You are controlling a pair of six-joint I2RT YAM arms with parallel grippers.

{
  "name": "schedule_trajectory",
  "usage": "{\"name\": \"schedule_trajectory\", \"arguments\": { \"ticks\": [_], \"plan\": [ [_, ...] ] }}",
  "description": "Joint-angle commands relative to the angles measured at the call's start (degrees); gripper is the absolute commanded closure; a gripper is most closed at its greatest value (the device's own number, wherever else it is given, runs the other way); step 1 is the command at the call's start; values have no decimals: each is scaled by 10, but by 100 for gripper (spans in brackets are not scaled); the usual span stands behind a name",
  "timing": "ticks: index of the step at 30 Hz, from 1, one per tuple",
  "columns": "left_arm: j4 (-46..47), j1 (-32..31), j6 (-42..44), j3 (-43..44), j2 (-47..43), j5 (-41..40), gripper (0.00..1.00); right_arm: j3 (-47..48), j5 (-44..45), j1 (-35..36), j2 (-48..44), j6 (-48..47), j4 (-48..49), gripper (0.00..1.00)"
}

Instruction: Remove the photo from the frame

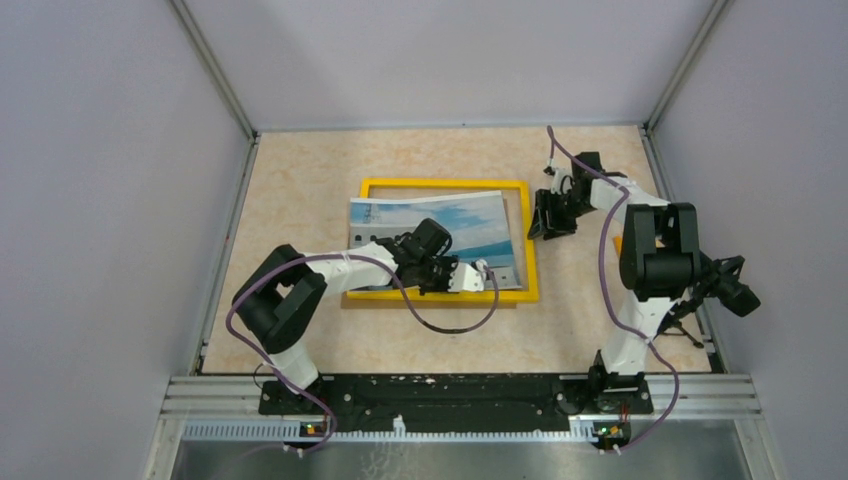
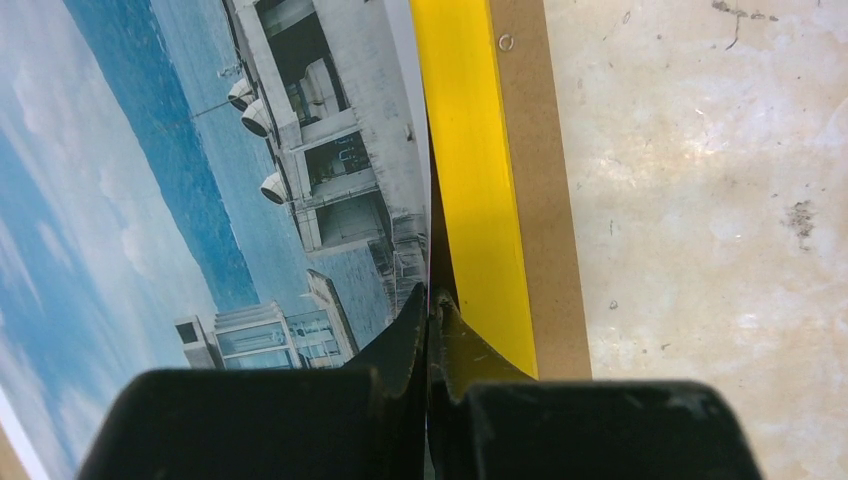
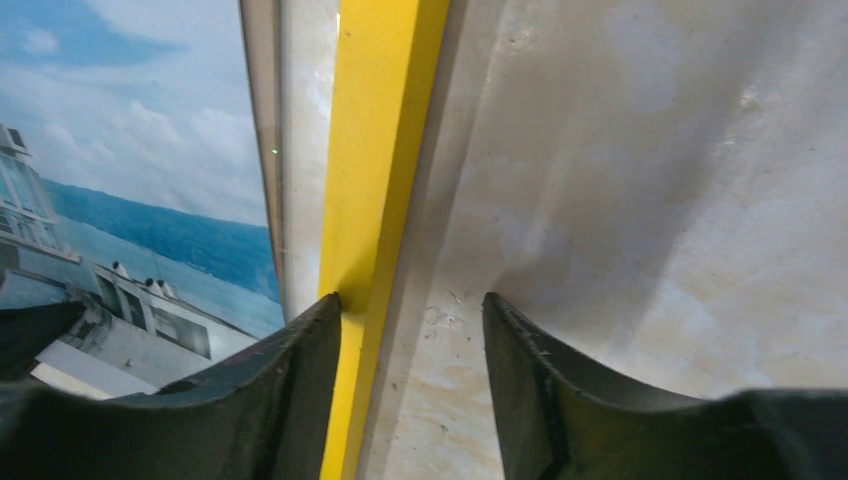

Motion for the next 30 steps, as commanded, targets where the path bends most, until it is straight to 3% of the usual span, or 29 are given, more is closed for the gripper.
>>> {"name": "schedule_trajectory", "arguments": {
  "ticks": [1, 6, 9, 11, 15, 20, 21, 27, 30],
  "plan": [
    [51, -4, 66, -9, -14, 19, 100, 9, 1, 9, 20, -7, 11, 63],
    [68, -3, 120, -23, -3, 2, 100, 8, 1, 10, 26, -8, 12, 71],
    [65, -3, 128, -23, 5, -13, 100, 13, 1, 11, 24, -11, 8, 71],
    [54, -4, 112, -15, 4, -17, 98, 23, 1, 11, 22, -17, -3, 65],
    [19, -3, 59, 8, -10, -29, 48, 42, 2, 11, -2, -32, -27, 49],
    [-28, -3, 4, 19, -70, -25, 16, 61, -3, 11, -60, -58, -48, 30],
    [-33, -3, -9, 20, -85, -29, 3, 68, -8, 11, -71, -64, -53, 27],
    [-73, 31, -92, 75, -154, -31, 1, 141, -29, 11, -120, -77, -73, 4],
    [-105, 80, -144, 131, -162, -1, 1, 185, -43, 13, -135, -72, -75, 1]
  ]
}}
